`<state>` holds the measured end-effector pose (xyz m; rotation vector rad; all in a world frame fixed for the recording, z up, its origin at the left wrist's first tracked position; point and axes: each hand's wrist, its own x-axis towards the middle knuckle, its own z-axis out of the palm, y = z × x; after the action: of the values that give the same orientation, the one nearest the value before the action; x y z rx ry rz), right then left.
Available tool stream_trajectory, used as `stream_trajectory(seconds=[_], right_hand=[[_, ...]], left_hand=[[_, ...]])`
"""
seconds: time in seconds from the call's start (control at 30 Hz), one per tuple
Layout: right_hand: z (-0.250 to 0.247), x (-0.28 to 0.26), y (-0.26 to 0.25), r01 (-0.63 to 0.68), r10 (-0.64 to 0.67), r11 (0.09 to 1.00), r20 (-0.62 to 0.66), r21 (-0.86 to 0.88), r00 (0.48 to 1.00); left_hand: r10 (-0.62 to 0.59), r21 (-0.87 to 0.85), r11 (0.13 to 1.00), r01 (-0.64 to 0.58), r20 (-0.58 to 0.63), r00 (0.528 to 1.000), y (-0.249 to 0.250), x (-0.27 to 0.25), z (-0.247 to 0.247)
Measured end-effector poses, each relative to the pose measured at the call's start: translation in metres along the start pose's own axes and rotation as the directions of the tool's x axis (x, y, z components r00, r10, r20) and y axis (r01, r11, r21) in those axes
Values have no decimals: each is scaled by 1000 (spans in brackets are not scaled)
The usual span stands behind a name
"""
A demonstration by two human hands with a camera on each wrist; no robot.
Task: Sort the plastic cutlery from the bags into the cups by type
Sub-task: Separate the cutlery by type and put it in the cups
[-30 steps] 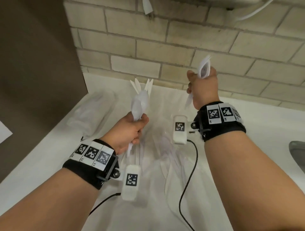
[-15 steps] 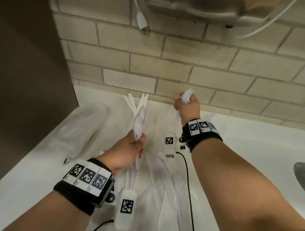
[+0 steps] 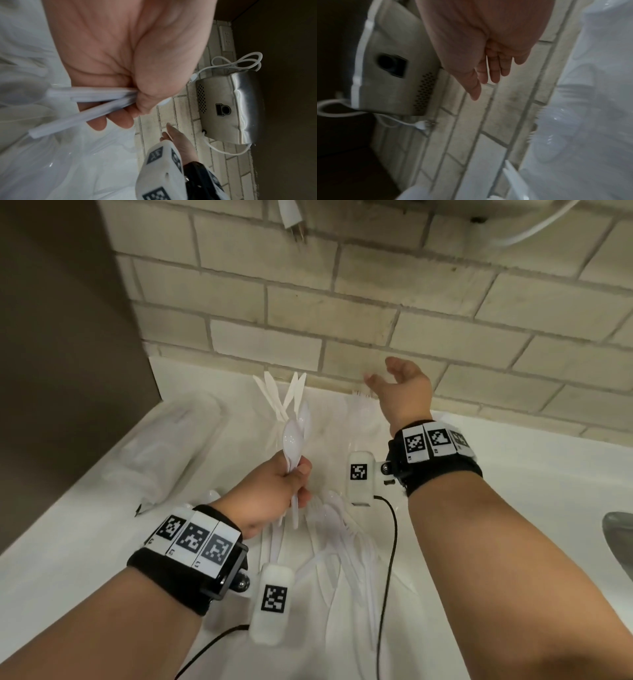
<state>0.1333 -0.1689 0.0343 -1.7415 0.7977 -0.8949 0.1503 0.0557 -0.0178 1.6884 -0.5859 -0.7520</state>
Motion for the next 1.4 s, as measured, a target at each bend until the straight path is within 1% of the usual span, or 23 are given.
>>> stream_trajectory(seconds=[0.07, 0.1, 0.13, 0.17, 0.23, 0.27, 0.3, 0.33, 0.4, 0.47, 0.53, 0.63, 0.67, 0.73, 0.83, 0.9, 1.03, 1.1, 1.17, 1.23, 1.3, 1.37, 1.4], right_hand=[[-5, -25, -15, 52, -53, 998, 23, 20, 998], [-8, -40, -22, 54, -60, 996, 83, 68, 995], [-11, -56, -26, 40, -60, 993, 181, 111, 982], [-14, -72, -29, 23, -61, 992, 303, 127, 951], [-20, -100, -31, -4, -53, 994, 524, 108, 850], [-23, -111, -31, 13, -56, 997, 582, 78, 811], [-24, -120, -30, 65, -65, 998, 603, 22, 795], [-26, -127, -30, 128, -75, 991, 605, -44, 793], [-29, -139, -29, 203, -75, 967, 593, -152, 801], [-33, -145, -28, 220, -52, 950, 586, -220, 809], [-40, -148, -28, 235, -47, 933, 558, -271, 829], [-49, -151, -33, 219, -76, 947, 502, -234, 862], [-52, -152, -34, 219, -75, 947, 501, -236, 862], [-60, -153, -34, 215, -31, 931, 522, -296, 852], [-73, -150, -32, 154, 48, 935, 546, -320, 837], [-80, -149, -30, 141, 52, 937, 527, -320, 848], [-90, -147, -24, 165, 40, 920, 504, -356, 863], [-100, -138, -27, 104, 64, 943, 477, -316, 876], [-113, -121, -34, 56, 63, 960, 405, -275, 912], [-127, -98, -43, 120, -20, 938, 294, -327, 956], [-139, -74, -50, 200, -138, 859, 164, -470, 977], [-146, -53, -53, 231, -249, 777, 51, -586, 967], [-147, -45, -51, 236, -292, 751, 10, -617, 956]], left_hand=[[29, 5, 1000, -29, 20, 999, 3, -4, 3], [39, -14, 999, -39, 36, 999, 4, -6, 5], [43, -40, 998, -41, 52, 998, 5, -9, 6], [44, -64, 997, -40, 69, 997, 7, -12, 9], [48, -61, 997, -42, 109, 993, 11, -19, 14], [46, -23, 999, -44, 121, 992, 13, -22, 17], [42, 40, 998, -47, 128, 991, 16, -26, 19], [46, 106, 993, -60, 134, 990, 19, -29, 22], [83, 209, 971, -115, 152, 985, 26, -36, 27], [119, 270, 949, -163, 173, 978, 31, -42, 31], [139, 299, 936, -185, 169, 976, 35, -46, 37], [155, 346, 915, -209, 177, 972, 39, -48, 45], [149, 372, 903, -215, 199, 969, 40, -48, 47], [153, 388, 890, -239, 241, 958, 43, -48, 51], [206, 365, 882, -298, 272, 940, 46, -53, 58], [233, 355, 877, -324, 277, 932, 47, -55, 65], [183, 386, 874, -294, 299, 937, 40, -51, 68], [146, 338, 906, -257, 320, 936, 36, -49, 64], [115, 267, 943, -200, 303, 946, 33, -45, 57], [89, 281, 949, -147, 209, 974, 27, -38, 43], [53, 353, 932, -85, 98, 994, 20, -32, 28], [14, 496, 868, -30, 36, 999, 11, -28, 16], [-15, 574, 819, -9, 38, 999, 7, -29, 14]])
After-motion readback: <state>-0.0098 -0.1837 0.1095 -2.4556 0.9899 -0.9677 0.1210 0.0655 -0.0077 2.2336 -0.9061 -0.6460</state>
